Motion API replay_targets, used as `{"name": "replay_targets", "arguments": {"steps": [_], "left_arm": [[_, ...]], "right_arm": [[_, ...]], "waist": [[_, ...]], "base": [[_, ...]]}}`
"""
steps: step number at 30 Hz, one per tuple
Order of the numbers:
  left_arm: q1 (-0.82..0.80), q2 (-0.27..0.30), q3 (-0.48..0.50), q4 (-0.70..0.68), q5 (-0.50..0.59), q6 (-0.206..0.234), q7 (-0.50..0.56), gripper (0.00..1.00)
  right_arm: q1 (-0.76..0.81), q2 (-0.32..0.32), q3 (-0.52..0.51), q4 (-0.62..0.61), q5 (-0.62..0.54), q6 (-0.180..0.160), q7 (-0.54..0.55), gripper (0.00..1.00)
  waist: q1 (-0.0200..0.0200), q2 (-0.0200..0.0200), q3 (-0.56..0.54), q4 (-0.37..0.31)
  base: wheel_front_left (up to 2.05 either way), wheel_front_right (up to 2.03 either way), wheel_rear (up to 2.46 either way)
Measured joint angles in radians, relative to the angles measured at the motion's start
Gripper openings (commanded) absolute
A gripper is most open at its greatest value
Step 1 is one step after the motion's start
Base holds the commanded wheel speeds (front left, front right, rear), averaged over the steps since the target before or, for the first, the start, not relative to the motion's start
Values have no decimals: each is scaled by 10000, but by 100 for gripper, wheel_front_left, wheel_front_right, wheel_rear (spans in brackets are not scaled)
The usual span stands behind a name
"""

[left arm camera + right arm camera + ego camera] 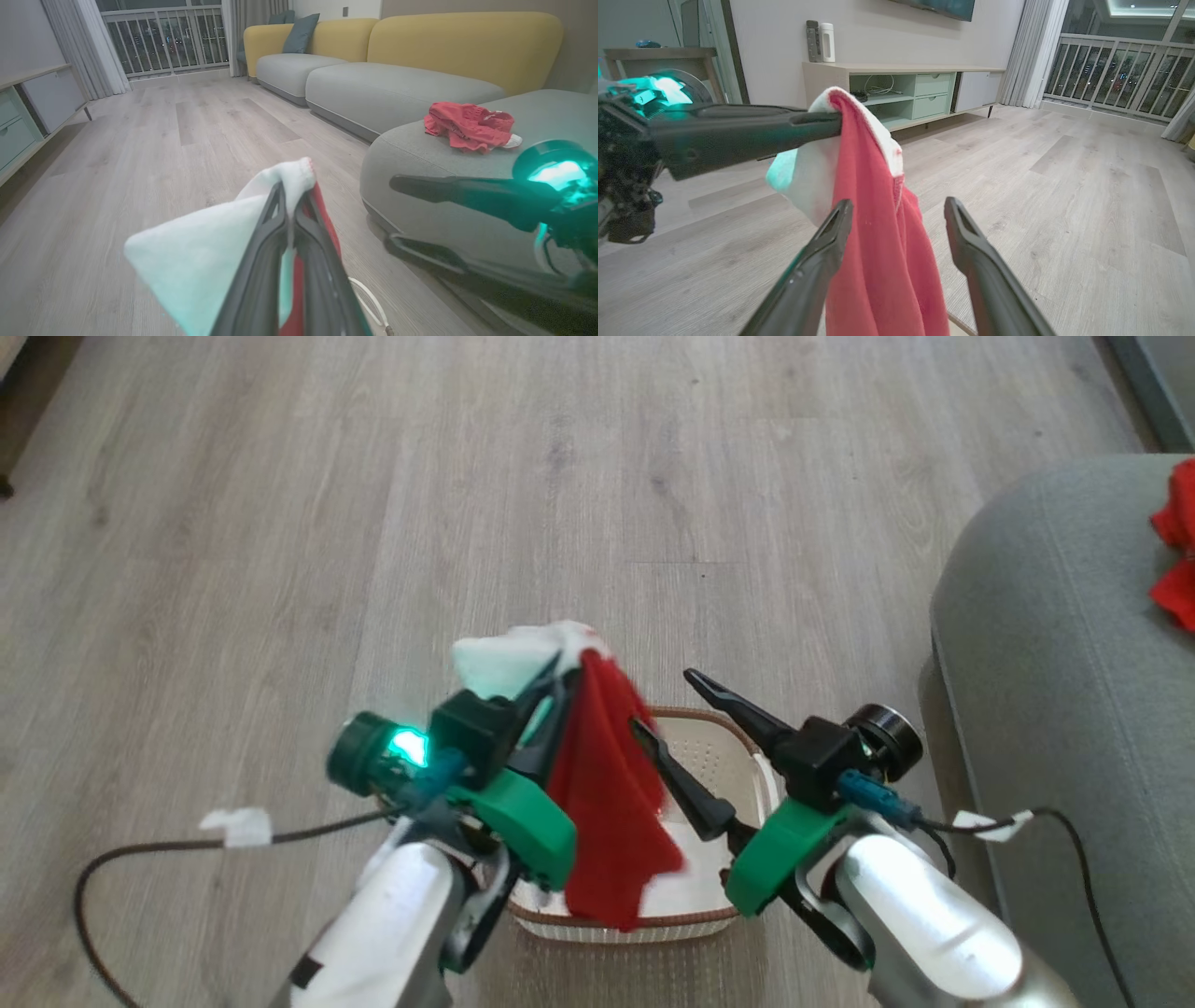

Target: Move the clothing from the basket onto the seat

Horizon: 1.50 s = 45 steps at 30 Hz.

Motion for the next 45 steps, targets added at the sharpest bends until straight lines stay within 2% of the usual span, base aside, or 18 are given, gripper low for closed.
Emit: {"name": "replay_targets", "arguments": {"steps": [10, 11, 12, 16, 17, 19, 20, 21, 30, 45], "left_arm": [[-35, -178, -1078, -830, 4, -362, 343, 0], [-35, -178, -1078, -830, 4, -362, 343, 0], [-35, -199, -1127, -918, -67, -362, 349, 0], [-35, -205, -1154, -1072, -142, -349, 437, 0], [-35, -207, -1152, -1083, -205, -347, 435, 5], [-35, -205, -1120, -1083, -242, -334, 420, 41], [-34, -205, -1081, -1081, -299, -303, 401, 86], [-34, -199, -1057, -1060, -322, -232, 318, 100], [-19, -75, -761, 113, -345, 0, -558, 100], [7, -280, -1498, 1862, -454, -353, -1436, 100]], "right_arm": [[-700, -134, 677, 717, 247, 2, 0, 100], [-700, -134, 677, 717, 247, 2, 0, 21], [-701, -155, 708, 790, 318, 0, 2, 0], [-767, -247, 966, 980, 744, 0, 2, 0], [-799, -253, 968, 980, 796, 0, 2, 0], [-856, -282, 968, 976, 872, 0, 2, 0], [-863, -301, 961, 968, 888, 0, 2, 0], [-865, -330, 947, 953, 888, 0, 2, 0], [-963, -621, 282, 560, 884, 2, 2, 0], [-1127, -1338, -1342, -339, 715, 0, 2, 0]], "waist": [[0, 0, 89, 79], [0, 0, 89, 79], [0, 0, 106, 79], [0, 0, 170, 33], [1, 0, 188, 10], [1, 0, 221, -54], [1, 0, 242, -97], [0, 0, 266, -144], [1, 0, 444, -933], [0, 0, 806, -3457]], "base": [[0, 0, 0], [0, 0, 0], [0, 0, 0], [0, 0, 0], [0, 0, 0], [0, 0, 0], [0, 0, 0], [0, 0, 0], [0, 0, 0], [0, 0, 0]]}}
